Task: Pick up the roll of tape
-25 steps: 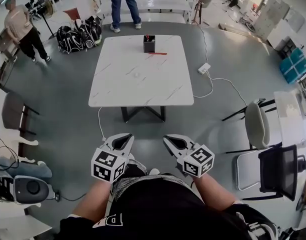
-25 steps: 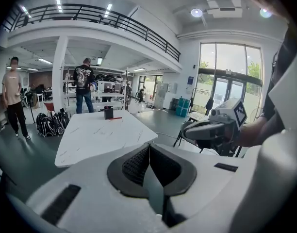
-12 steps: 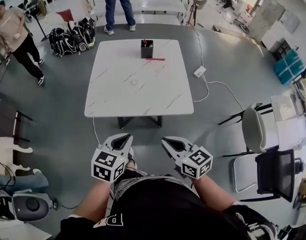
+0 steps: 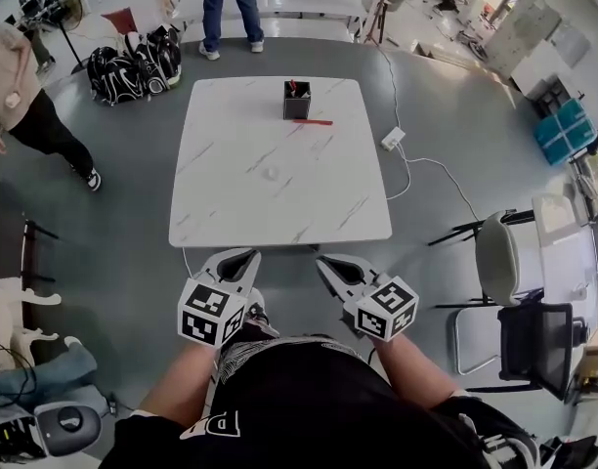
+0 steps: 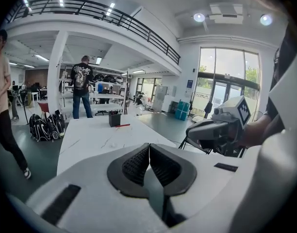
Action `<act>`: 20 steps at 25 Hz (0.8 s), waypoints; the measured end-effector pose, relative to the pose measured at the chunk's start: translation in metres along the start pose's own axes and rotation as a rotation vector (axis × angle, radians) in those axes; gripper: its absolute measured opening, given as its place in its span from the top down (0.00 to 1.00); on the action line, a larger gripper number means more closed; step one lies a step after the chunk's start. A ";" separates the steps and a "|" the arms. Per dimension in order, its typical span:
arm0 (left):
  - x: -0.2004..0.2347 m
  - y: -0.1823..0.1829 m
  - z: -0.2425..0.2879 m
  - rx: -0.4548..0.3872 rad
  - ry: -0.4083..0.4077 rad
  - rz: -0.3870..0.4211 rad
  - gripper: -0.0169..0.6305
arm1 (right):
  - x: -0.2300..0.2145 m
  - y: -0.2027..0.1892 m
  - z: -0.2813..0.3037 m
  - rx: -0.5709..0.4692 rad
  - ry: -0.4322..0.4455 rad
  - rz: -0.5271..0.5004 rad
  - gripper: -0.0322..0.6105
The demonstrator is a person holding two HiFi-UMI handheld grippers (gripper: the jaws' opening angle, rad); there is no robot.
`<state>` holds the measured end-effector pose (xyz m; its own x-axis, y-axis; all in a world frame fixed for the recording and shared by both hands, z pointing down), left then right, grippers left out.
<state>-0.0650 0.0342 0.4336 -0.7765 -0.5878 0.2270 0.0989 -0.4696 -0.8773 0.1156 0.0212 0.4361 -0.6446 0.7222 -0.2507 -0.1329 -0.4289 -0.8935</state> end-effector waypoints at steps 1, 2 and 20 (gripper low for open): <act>0.010 0.004 0.001 0.003 -0.004 0.005 0.95 | -0.001 0.004 0.009 0.001 -0.005 0.002 0.94; 0.020 0.007 0.001 0.005 -0.007 0.008 0.95 | -0.001 0.008 0.017 0.003 -0.010 0.005 0.94; 0.155 0.038 0.036 0.038 -0.135 0.061 0.95 | -0.026 0.046 0.131 0.017 -0.163 0.030 0.94</act>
<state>-0.1590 -0.0986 0.4513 -0.6780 -0.6980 0.2305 0.1688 -0.4530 -0.8754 0.0279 -0.0888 0.4502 -0.7622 0.6115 -0.2123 -0.1232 -0.4590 -0.8798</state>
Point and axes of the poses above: the fingertips, and each gripper's own axes: z forward along the fingers, x to its left, y out of its top, the point moved 5 cm from there along -z, backward along the fingers, and after that the axes turned 7 degrees about -y, right-handed, at the moved point
